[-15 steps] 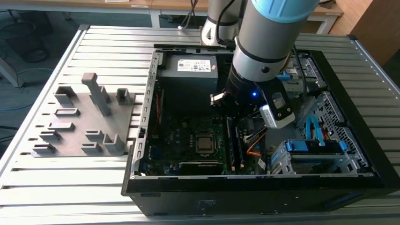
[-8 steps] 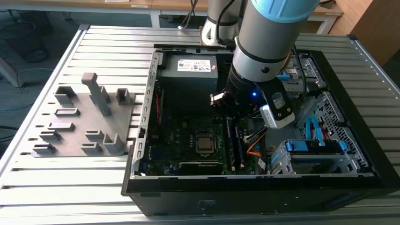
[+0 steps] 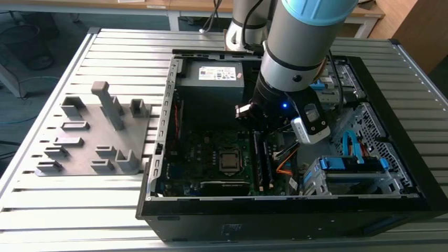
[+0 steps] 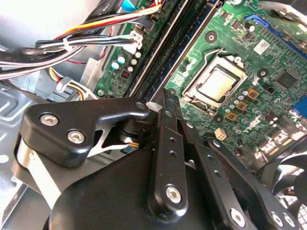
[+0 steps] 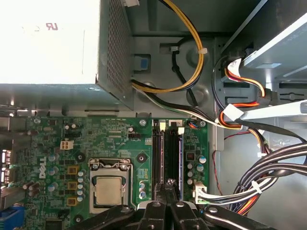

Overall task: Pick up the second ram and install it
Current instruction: 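Press down the second ram until it locks into place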

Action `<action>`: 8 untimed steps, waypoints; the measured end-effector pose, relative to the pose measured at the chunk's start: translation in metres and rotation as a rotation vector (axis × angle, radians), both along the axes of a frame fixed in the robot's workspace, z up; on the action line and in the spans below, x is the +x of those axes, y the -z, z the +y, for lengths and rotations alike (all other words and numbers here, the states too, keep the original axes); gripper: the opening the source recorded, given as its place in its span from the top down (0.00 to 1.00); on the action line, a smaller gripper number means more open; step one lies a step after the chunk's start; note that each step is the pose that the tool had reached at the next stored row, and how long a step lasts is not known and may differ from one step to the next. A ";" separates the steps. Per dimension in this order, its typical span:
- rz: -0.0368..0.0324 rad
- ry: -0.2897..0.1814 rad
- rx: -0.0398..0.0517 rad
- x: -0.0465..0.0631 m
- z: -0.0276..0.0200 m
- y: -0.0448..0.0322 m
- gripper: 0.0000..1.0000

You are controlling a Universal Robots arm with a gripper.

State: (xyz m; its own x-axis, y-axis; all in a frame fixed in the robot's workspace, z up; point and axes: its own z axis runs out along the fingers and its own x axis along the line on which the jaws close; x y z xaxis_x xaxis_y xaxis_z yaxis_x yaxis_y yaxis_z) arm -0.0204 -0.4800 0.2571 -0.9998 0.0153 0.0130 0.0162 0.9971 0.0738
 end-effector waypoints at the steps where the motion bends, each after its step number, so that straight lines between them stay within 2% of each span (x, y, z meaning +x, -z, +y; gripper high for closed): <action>1: -0.0001 0.000 0.0003 0.000 0.0000 0.0012 0.90; 5: 0.0000 0.000 -0.0002 0.000 0.0021 0.0083 0.90; 8: 0.0000 0.000 -0.0002 0.000 0.0099 0.0138 0.90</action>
State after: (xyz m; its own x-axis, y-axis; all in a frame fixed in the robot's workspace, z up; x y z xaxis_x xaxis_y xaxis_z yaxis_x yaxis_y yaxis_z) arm -0.0204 -0.4700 0.2433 -0.9998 0.0152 0.0131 0.0162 0.9972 0.0736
